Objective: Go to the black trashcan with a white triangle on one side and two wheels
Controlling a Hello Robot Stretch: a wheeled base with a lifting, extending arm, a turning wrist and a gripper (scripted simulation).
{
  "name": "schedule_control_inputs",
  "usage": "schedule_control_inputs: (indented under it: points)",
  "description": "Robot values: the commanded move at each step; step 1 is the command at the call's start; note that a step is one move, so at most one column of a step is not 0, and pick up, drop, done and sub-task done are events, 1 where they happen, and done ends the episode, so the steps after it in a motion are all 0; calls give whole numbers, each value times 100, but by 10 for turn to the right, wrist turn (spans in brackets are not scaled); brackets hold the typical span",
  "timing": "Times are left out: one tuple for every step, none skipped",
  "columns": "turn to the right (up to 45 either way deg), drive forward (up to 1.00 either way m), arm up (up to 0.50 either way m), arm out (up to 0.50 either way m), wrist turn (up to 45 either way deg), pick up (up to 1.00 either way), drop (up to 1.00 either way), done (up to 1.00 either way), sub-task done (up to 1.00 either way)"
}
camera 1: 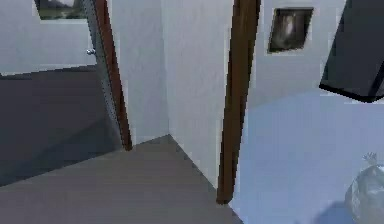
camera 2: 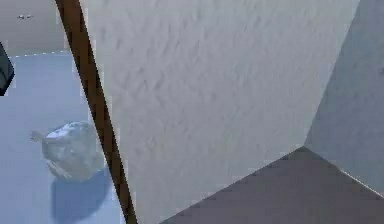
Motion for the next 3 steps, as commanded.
schedule_control_inputs:
  points:
    - [360,0,0,0,0,0,0,0,0]
    - [0,100,0,0,0,0,0,0,0]
    - [0,45,0,0,0,0,0,0,0]
